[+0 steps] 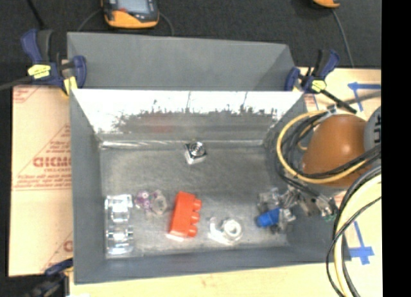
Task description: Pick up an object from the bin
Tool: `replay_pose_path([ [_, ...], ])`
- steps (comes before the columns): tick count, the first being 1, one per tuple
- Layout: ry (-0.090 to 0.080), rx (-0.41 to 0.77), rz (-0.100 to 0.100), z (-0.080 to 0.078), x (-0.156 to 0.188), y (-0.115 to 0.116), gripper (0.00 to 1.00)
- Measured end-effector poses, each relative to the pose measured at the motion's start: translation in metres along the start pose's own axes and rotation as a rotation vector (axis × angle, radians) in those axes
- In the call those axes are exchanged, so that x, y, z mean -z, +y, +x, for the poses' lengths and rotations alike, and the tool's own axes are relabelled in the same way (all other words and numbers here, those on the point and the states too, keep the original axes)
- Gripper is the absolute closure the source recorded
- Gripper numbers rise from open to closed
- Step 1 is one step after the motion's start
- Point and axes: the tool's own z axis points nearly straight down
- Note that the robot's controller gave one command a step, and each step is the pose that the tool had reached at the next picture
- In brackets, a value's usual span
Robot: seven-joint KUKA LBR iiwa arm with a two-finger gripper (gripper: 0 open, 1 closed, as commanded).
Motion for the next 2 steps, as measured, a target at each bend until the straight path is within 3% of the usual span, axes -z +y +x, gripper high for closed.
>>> replay_pose_path([
  [1, -0.001, -0.059, 0.003, 0.022, 0.128, -0.013, 1.0],
  [2, -0.003, -0.018, 0.005, 0.012, 0.23, -0.021, 1.0],
])
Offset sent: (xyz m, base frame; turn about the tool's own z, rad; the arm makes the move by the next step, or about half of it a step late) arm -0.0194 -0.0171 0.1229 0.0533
